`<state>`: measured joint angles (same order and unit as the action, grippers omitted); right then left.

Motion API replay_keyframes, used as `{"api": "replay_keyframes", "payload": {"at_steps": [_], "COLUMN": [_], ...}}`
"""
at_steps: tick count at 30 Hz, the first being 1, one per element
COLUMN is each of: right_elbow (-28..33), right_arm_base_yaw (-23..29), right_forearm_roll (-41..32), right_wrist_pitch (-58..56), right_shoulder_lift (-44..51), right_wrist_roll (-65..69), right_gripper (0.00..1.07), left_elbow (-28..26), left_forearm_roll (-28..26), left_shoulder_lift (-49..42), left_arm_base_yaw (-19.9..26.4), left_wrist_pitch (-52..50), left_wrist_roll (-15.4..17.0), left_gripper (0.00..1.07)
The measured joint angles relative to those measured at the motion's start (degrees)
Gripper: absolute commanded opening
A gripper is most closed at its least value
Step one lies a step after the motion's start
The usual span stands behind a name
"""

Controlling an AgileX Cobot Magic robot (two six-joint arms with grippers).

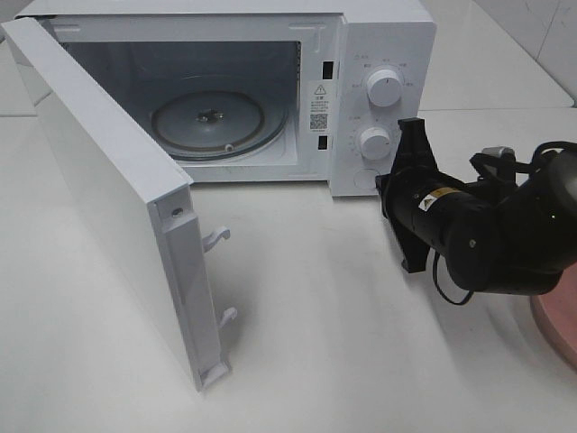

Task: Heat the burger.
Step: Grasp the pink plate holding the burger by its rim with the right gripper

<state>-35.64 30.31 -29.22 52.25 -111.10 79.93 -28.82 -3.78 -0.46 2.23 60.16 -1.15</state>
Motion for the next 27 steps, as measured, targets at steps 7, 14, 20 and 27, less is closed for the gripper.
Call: {"api": "replay_keyframes", "payload": {"at_steps": [7,14,20,27], "right_elbow": [3.3,3.4,3.0,-1.5], "right_arm_base_yaw": [0.0,-0.3,-3.8,-7.2], "right_forearm_roll": [1.0,1.6,1.9,1.9], "right_wrist_pitch": [-9.6,-19.2,-33.4,-48.2], "right_shoulder_lift": [6.4,11.5,15.8,18.0], "right_wrist_roll": [-7.3,-19.0,-33.9,-50.6], "right_gripper": [0.0,0.0,0.0,0.0], "left_elbow": [0.0,0.0,0.0,0.0], "left_forearm_roll": [0.0,0.0,0.0,0.0], "left_shoulder_lift": [0.0,0.0,0.0,0.0], "left_arm_base_yaw": [0.0,0.0,0.0,0.0], "left_wrist_pitch": [0.0,0.0,0.0,0.0], "left_wrist_roll": [0.0,0.0,0.0,0.0], "left_gripper": [1.0,1.0,1.0,1.0]}}
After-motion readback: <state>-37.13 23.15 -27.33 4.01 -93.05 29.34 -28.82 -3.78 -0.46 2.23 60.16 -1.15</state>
